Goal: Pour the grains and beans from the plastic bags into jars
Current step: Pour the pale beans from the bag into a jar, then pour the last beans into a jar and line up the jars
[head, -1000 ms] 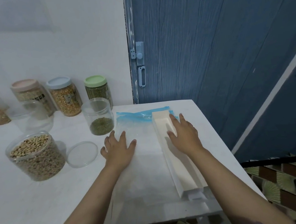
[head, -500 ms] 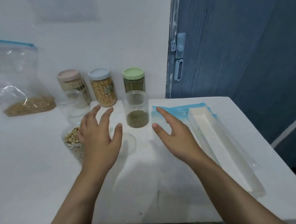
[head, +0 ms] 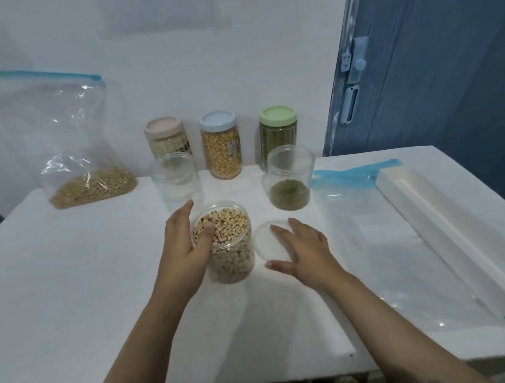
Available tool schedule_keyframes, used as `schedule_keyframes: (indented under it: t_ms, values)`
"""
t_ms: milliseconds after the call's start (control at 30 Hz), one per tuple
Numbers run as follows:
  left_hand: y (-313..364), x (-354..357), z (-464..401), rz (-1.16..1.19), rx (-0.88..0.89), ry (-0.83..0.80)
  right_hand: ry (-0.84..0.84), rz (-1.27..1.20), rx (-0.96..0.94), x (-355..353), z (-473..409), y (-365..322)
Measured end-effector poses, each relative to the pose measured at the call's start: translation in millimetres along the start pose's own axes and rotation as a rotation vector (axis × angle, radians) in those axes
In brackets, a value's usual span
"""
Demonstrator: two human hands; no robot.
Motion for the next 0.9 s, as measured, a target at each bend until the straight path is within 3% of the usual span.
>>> schedule_keyframes:
  t_ms: [133,233,333,433,600,900]
  values:
    - [-10.5,-1.8,-4.6,0.146,-0.008,-0.049,0.278,-0.502,-0.011,0.7,13.6,-10.2]
    - [-11.0,-4.7,-6.6,0.254,-0.021,-0.063,0.334,-0.702,-0.134,-9.8,20.5,-37.4]
    - [-16.3,-6.0,-12.2,0.364,-0.069,-0.106,0.203,-0.711,-0.225,-22.2,19.3,-71.3]
    - [-22.6,-8.2,-16.8,0.431,-0.076,-0.158,0.085,-0.557,-0.266,-23.6,9.8,-90.0]
    - [-22.1,-8.0,-16.0,0.475,-0.048,-0.216,-0.007,-0.495,-0.300,-13.4,2.0,-102.7]
    - [-27.5,1.2,-10.7,0.510,-0.001,-0.207,0.201,-1.007,-0.115,17.8,-0.2,-115.3]
Point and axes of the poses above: each hand's wrist, its own z-axis away from the middle knuckle, its own x-axis out of the palm, y = z × x, the point moved 1 cm from there along -z, towards the middle knuckle, and after that the axes turned 14 degrees about -z, right-handed, at the moved point
